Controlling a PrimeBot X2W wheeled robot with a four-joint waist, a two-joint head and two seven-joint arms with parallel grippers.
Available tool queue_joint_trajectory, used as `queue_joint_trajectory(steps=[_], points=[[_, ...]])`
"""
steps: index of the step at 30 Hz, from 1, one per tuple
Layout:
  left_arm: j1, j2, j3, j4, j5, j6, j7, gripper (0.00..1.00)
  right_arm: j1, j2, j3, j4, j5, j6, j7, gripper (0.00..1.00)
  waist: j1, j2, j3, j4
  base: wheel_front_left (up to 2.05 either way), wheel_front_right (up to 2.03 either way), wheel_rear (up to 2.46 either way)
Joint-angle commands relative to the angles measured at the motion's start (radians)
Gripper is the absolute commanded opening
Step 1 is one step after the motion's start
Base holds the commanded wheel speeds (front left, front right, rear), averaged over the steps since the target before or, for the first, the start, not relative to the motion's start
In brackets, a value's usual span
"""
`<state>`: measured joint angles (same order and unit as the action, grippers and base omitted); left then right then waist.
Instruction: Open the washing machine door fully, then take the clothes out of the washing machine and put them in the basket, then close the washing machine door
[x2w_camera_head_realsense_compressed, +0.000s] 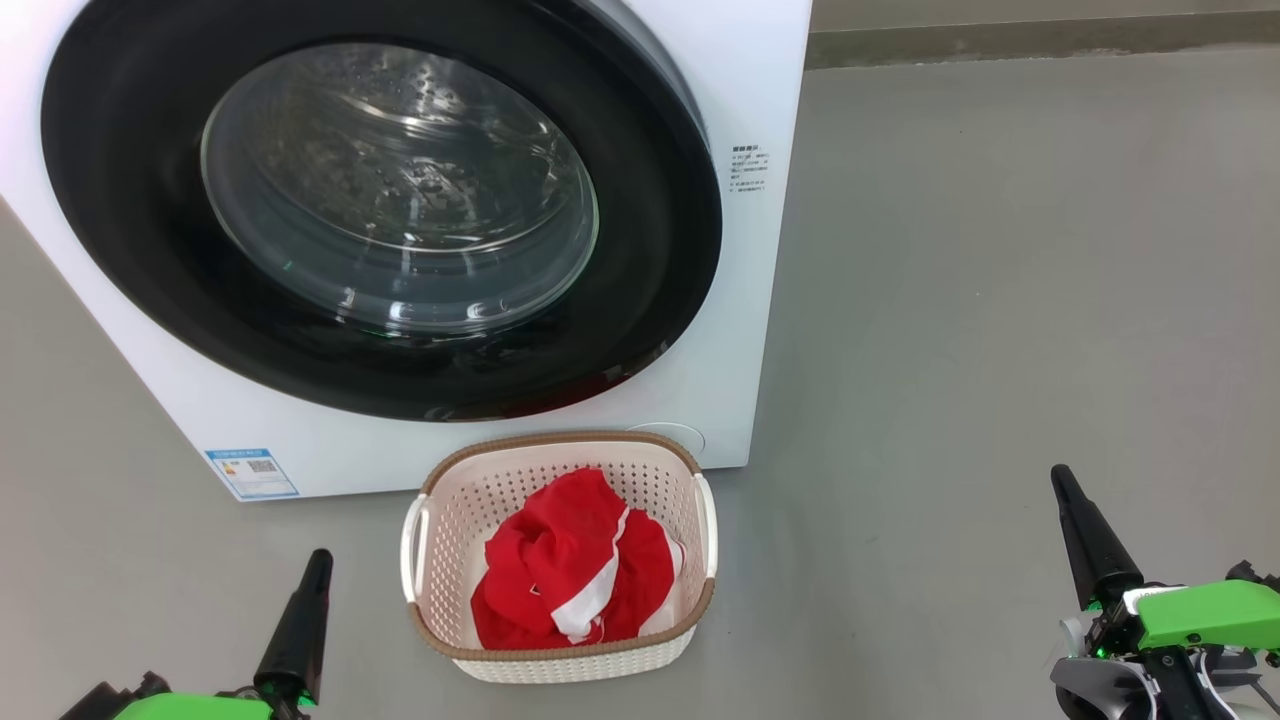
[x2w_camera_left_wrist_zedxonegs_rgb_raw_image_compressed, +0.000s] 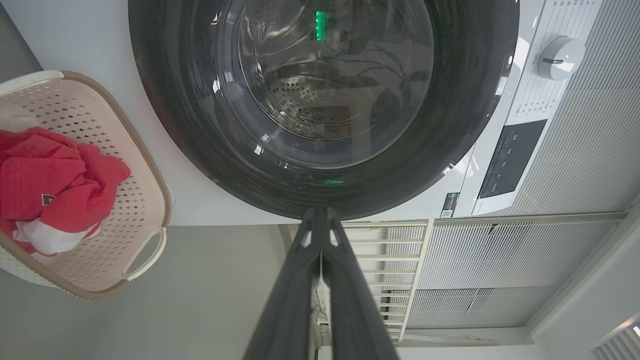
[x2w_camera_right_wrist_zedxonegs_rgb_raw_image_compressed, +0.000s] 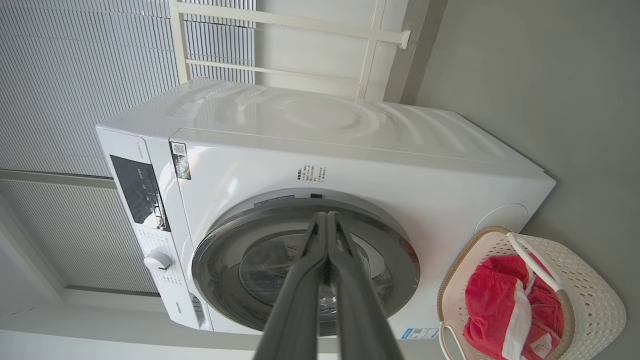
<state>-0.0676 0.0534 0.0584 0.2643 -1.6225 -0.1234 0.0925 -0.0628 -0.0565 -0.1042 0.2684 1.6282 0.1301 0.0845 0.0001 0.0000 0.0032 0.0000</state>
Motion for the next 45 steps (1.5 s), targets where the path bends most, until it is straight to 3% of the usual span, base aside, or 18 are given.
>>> queue_joint_trajectory(steps=[1, 45], points=[[-0.039, 0.012, 0.035, -0.020, -0.003, -0.007, 0.004, 0.00, -0.043, -0.013, 0.016, -0.025, 0.002, 0.001, 0.008, 0.00, -0.0001, 0.0000, 0.000, 0.000, 0.00, 0.00, 0.00], [-0.039, 0.005, 0.045, -0.020, 0.005, -0.007, 0.012, 0.00, -0.044, -0.004, 0.005, -0.024, -0.008, 0.001, 0.017, 0.00, -0.0001, 0.0000, 0.000, 0.000, 0.00, 0.00, 0.00]])
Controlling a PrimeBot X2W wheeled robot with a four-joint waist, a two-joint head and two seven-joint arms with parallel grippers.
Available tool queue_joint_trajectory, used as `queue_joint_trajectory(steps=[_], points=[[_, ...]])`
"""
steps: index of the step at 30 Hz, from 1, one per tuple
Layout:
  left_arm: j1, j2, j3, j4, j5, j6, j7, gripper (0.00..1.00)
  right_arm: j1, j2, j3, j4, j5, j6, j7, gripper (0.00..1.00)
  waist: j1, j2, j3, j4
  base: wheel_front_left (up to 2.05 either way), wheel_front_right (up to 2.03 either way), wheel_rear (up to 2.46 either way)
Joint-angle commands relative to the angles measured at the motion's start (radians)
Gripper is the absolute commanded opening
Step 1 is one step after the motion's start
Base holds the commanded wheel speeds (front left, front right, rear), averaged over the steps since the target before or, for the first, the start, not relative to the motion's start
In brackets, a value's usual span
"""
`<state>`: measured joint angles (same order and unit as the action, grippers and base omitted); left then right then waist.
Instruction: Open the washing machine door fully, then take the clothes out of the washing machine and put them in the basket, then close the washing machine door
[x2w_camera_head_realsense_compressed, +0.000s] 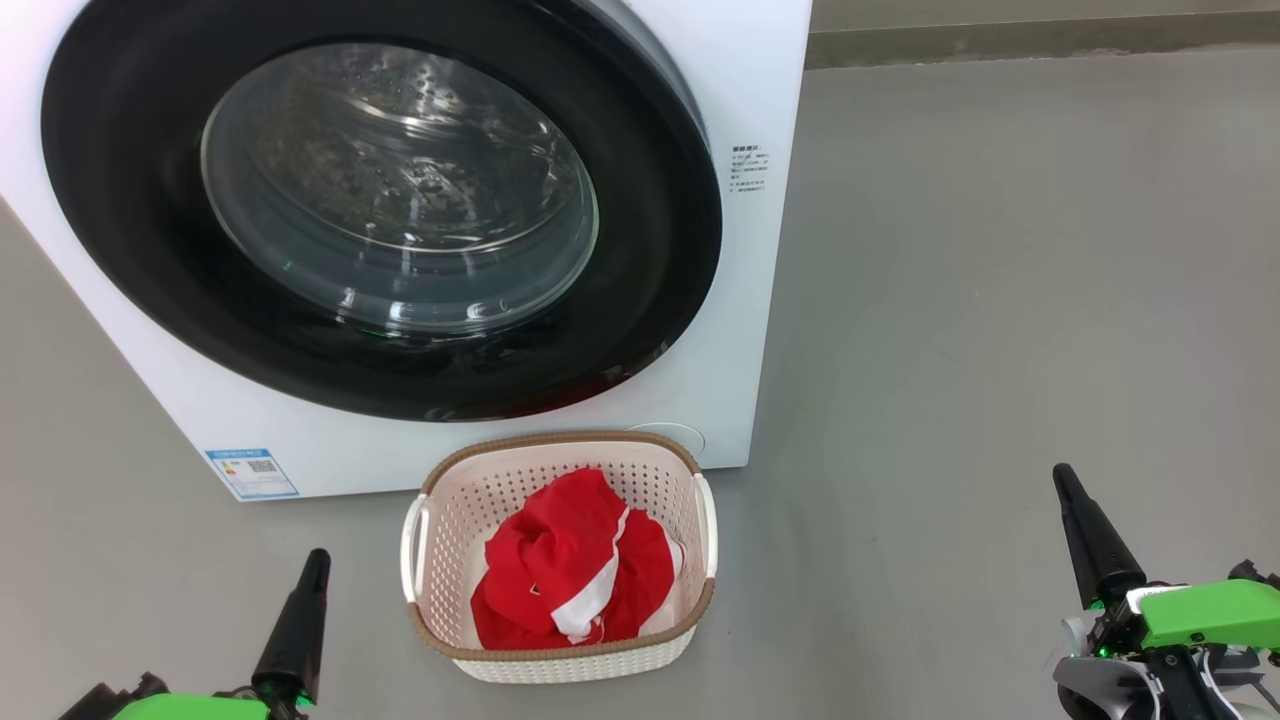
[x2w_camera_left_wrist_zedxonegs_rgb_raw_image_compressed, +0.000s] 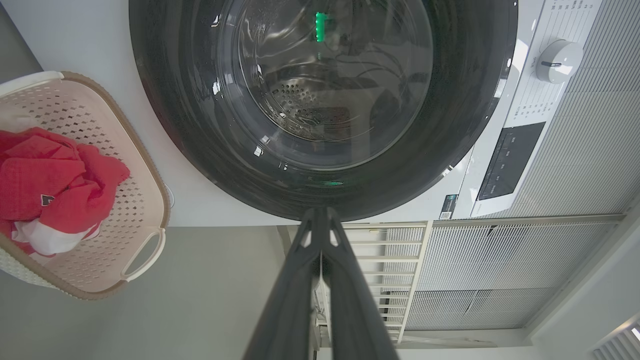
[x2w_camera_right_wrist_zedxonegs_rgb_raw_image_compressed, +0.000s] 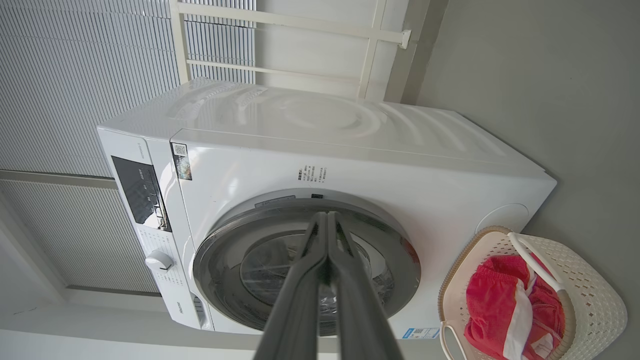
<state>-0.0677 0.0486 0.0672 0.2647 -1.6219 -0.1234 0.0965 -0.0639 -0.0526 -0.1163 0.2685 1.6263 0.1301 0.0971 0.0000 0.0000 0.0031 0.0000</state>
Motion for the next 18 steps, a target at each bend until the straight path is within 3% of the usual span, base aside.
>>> queue_joint_trajectory(steps=[1, 18], points=[[-0.039, 0.010, 0.036, -0.020, 0.005, -0.007, 0.008, 0.00, -0.043, -0.008, 0.016, -0.025, -0.006, 0.001, 0.005, 0.00, 0.0000, 0.0000, 0.000, 0.000, 0.00, 0.00, 0.00], [-0.040, 0.008, 0.038, -0.020, 0.007, -0.007, 0.010, 0.00, -0.043, -0.006, 0.013, -0.024, -0.009, 0.001, 0.007, 0.00, 0.0000, 0.0000, 0.000, 0.000, 0.00, 0.00, 0.00]])
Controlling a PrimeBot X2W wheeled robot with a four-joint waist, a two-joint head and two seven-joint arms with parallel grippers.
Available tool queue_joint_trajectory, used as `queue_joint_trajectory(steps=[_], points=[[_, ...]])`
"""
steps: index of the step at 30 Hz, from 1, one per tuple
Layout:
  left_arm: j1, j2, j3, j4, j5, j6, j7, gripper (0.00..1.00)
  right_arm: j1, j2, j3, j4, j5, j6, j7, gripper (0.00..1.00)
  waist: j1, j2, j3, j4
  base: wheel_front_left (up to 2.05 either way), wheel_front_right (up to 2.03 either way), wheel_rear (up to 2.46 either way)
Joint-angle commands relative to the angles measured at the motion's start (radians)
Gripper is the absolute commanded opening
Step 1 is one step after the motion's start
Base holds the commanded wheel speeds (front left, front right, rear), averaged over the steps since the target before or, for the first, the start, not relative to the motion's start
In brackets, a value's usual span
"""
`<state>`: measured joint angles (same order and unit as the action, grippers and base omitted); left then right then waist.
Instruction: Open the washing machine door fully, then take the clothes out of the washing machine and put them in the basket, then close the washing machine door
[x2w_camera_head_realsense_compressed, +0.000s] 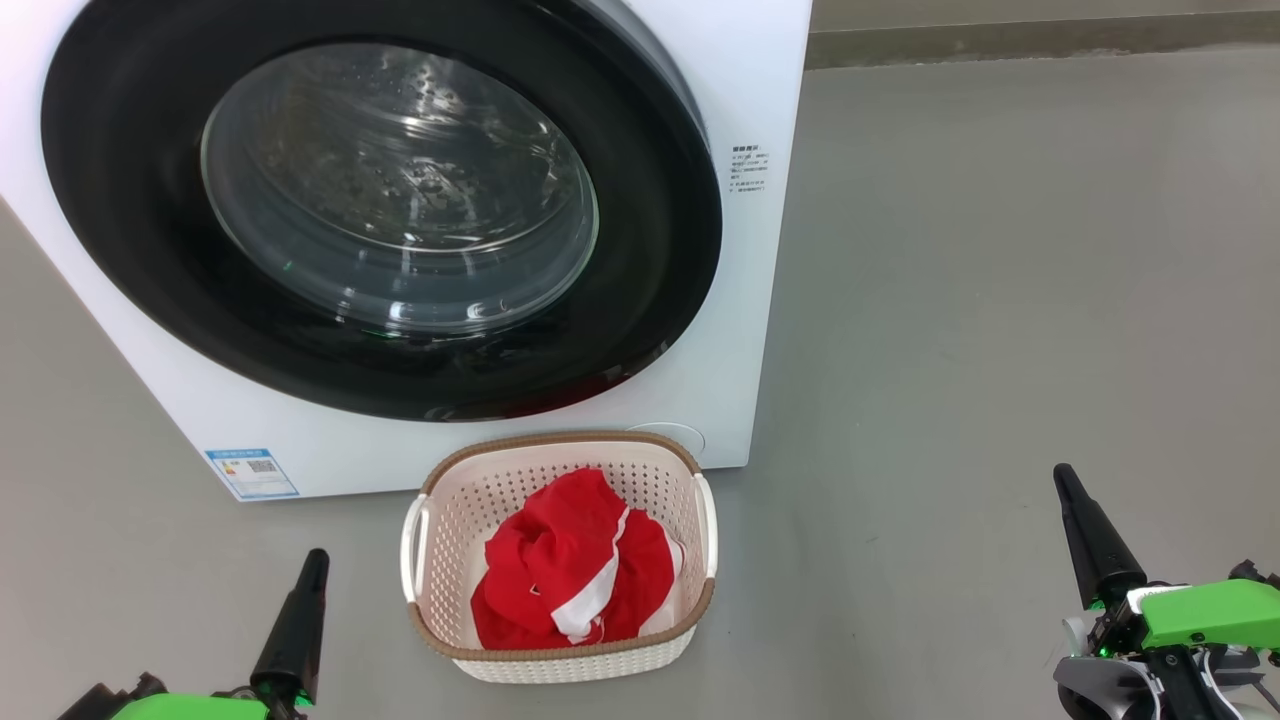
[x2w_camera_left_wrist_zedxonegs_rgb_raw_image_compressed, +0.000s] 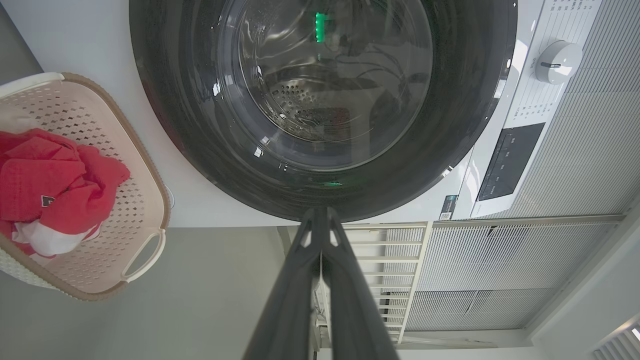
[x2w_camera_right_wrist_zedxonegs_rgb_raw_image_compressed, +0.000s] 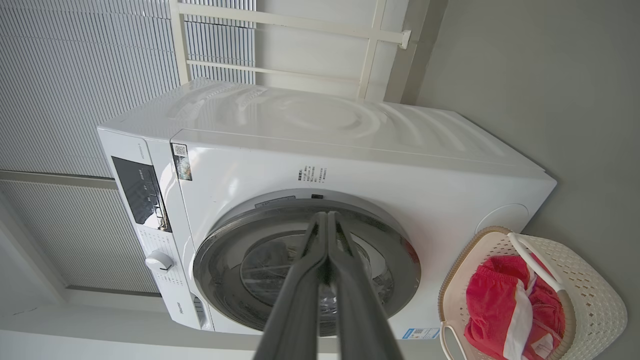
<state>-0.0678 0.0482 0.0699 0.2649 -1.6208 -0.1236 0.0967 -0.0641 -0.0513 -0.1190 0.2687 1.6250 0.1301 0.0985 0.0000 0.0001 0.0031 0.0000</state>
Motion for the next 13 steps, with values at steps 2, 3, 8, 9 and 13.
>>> queue_joint_trajectory(steps=[2, 3, 8, 9, 13], points=[[-0.039, 0.008, 0.036, -0.020, 0.006, -0.007, 0.010, 0.00, -0.043, -0.007, 0.016, -0.025, -0.008, 0.001, 0.006, 0.00, 0.0000, -0.0001, 0.000, 0.000, 0.00, 0.00, 0.00], [-0.039, 0.008, 0.036, -0.020, 0.006, -0.007, 0.010, 0.00, -0.043, -0.007, 0.016, -0.025, -0.008, 0.001, 0.006, 0.00, 0.0000, -0.0001, 0.000, 0.000, 0.00, 0.00, 0.00], [-0.040, 0.008, 0.037, -0.020, 0.006, -0.007, 0.011, 0.00, -0.043, -0.006, 0.015, -0.024, -0.008, 0.001, 0.007, 0.00, 0.0000, -0.0001, 0.000, 0.000, 0.00, 0.00, 0.00], [-0.040, 0.008, 0.037, -0.020, 0.006, -0.007, 0.011, 0.00, -0.043, -0.006, 0.015, -0.024, -0.009, 0.001, 0.007, 0.00, 0.0000, -0.0001, 0.000, 0.000, 0.00, 0.00, 0.00], [-0.040, 0.007, 0.037, -0.020, 0.007, -0.007, 0.011, 0.00, -0.043, -0.006, 0.014, -0.024, -0.009, 0.001, 0.008, 0.00, 0.0000, -0.0001, 0.000, 0.000, 0.00, 0.00, 0.00]])
